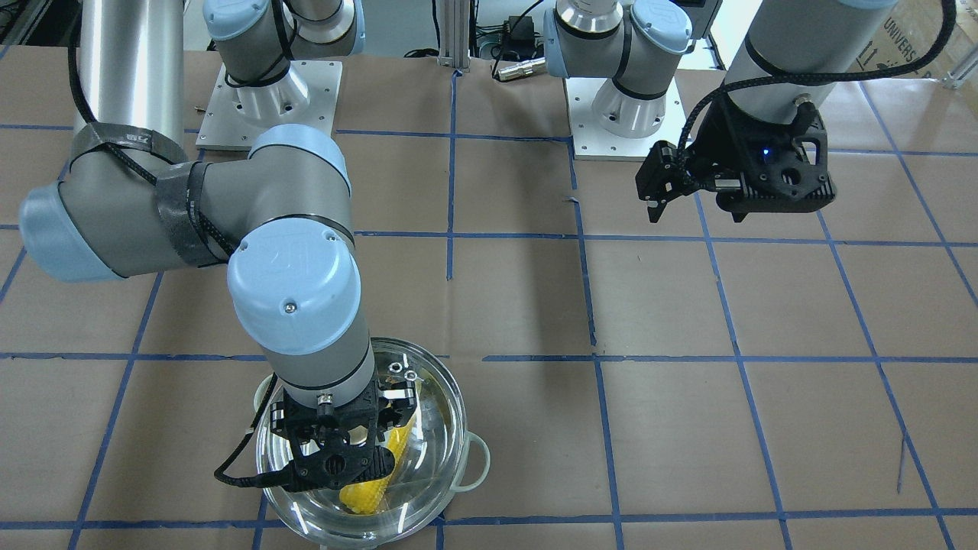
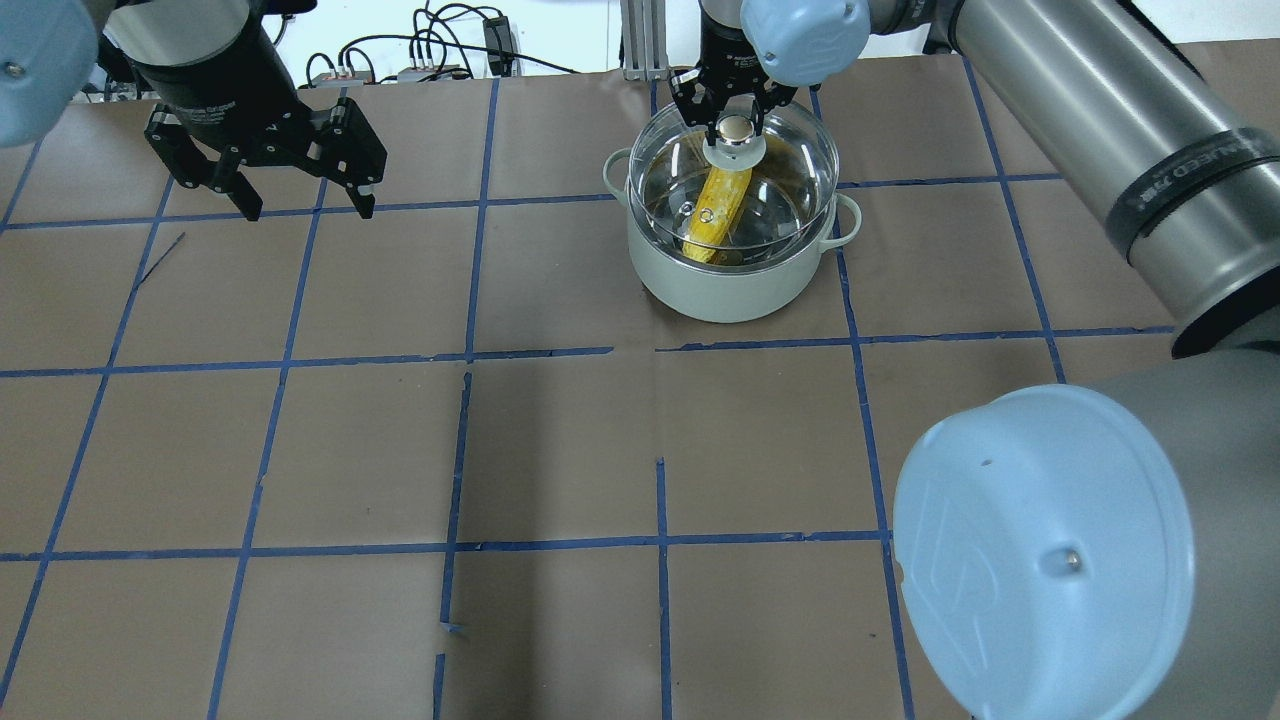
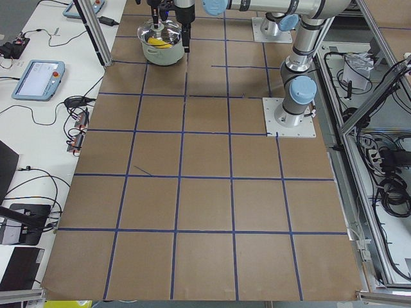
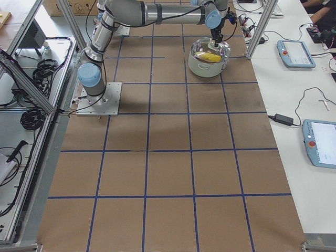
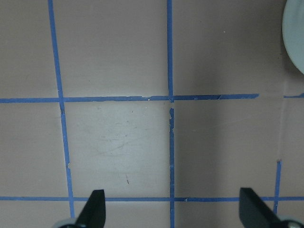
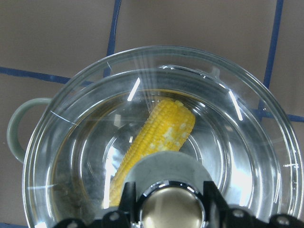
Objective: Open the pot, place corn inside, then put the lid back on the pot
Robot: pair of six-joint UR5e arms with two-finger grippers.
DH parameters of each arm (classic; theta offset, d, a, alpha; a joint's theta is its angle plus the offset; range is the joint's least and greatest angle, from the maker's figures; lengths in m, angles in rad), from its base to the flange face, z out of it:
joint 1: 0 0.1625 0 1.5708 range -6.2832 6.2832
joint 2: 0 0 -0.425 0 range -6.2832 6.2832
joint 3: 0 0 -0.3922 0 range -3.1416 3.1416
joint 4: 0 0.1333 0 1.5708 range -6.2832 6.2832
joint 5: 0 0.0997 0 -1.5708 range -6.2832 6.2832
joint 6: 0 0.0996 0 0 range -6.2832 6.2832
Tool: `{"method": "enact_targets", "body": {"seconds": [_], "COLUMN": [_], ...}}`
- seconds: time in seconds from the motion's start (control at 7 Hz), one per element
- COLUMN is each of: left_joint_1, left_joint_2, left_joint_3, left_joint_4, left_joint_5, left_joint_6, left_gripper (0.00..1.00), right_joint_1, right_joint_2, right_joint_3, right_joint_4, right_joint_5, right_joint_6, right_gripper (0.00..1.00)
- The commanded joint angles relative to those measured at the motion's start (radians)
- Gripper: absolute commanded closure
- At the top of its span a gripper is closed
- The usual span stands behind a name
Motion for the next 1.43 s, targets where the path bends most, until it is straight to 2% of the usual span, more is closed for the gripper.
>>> {"method": "enact_targets", "body": {"seconds": [0.0, 0.29, 0.57, 1.29], "left_joint_1": [0.007, 0.007, 0.006, 0.006], "left_joint_2": [0.005, 0.003, 0.0, 0.003], "left_joint_3": [0.004, 0.01, -0.002, -0.004], "left_joint_4": [0.003, 0.003, 0.074, 0.075], "left_joint_5": [0.006, 0.007, 0.004, 0.006], "left_joint_6": [-0.018, -0.024, -0.018, -0.018], "left_gripper": [0.0, 0.0, 0.0, 0.0], "right_joint_1": [0.002, 0.002, 0.002, 0.002], "right_joint_2": [-0.001, -0.002, -0.003, -0.003], "right_joint_3": [0.0, 0.002, 0.002, 0.002], "right_joint_4": [0.014, 0.025, 0.027, 0.043], "right_joint_5": [0.0, 0.0, 0.001, 0.0], "right_joint_6": [0.001, 0.001, -0.001, 0.001], "right_gripper": [0.89, 0.89, 0.89, 0.88]}}
